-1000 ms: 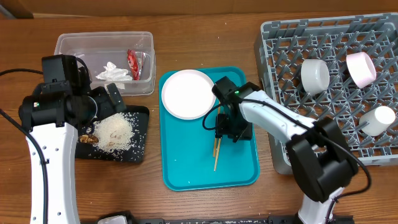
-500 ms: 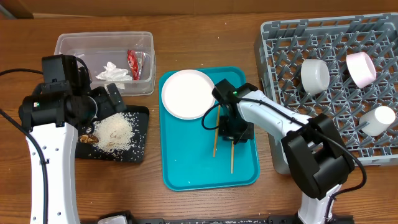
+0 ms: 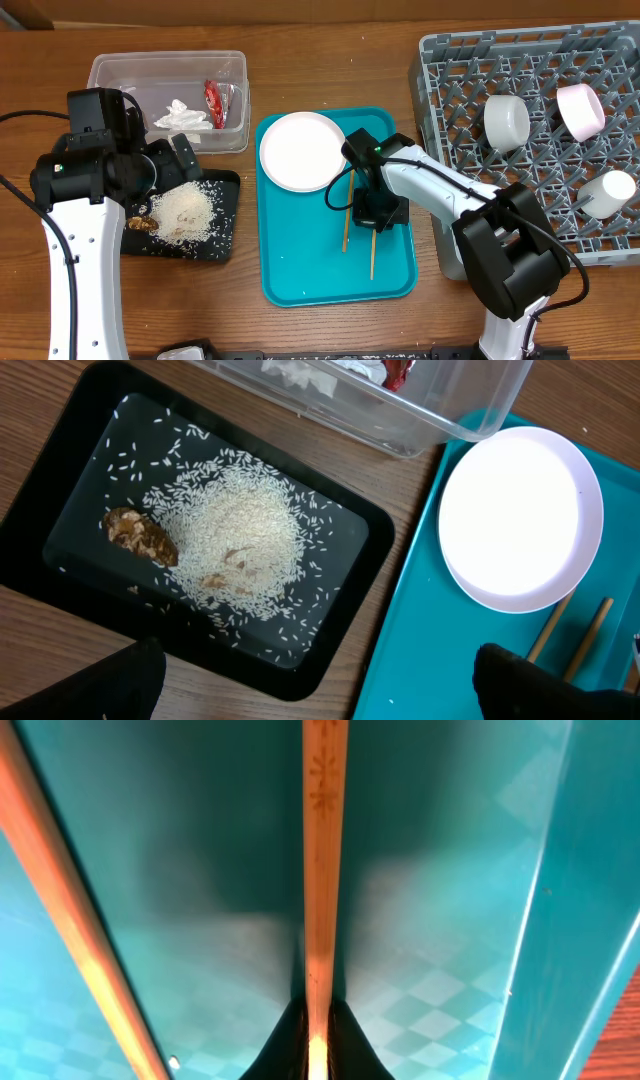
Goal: Sort waste into correct bins and load items into the dishwasher
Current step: 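Grasp one wooden chopstick on the teal tray with the right gripper, then carry the chopstick to the rack and drop it in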
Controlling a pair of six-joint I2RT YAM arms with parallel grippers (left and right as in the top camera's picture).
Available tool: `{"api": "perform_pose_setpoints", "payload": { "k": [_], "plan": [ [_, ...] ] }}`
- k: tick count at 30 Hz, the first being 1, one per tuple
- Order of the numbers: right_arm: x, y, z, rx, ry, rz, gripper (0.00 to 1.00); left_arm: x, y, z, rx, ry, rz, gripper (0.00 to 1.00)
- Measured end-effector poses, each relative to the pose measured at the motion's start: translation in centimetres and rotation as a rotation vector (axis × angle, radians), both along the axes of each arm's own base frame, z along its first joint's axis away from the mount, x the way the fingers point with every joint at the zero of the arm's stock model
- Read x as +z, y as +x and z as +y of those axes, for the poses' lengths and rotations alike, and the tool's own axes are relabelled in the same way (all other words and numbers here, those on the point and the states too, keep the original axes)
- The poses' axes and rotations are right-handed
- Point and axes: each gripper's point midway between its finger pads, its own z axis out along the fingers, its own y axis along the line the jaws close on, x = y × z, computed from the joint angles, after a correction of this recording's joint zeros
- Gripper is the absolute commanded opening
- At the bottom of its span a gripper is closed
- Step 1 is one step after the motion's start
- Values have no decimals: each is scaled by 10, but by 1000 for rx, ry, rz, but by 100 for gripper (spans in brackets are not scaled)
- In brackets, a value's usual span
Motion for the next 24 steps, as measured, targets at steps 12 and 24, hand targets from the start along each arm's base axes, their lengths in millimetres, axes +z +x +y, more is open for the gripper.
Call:
{"api": "perform_pose_setpoints", "payload": {
  "k": [12,24],
  "plan": [
    [98,49,-22,119,25,-242,4,0,0,0,0,0,0,100],
    [151,77,-153,94,-43,-328,4,0,0,0,0,0,0,100]
  ]
}}
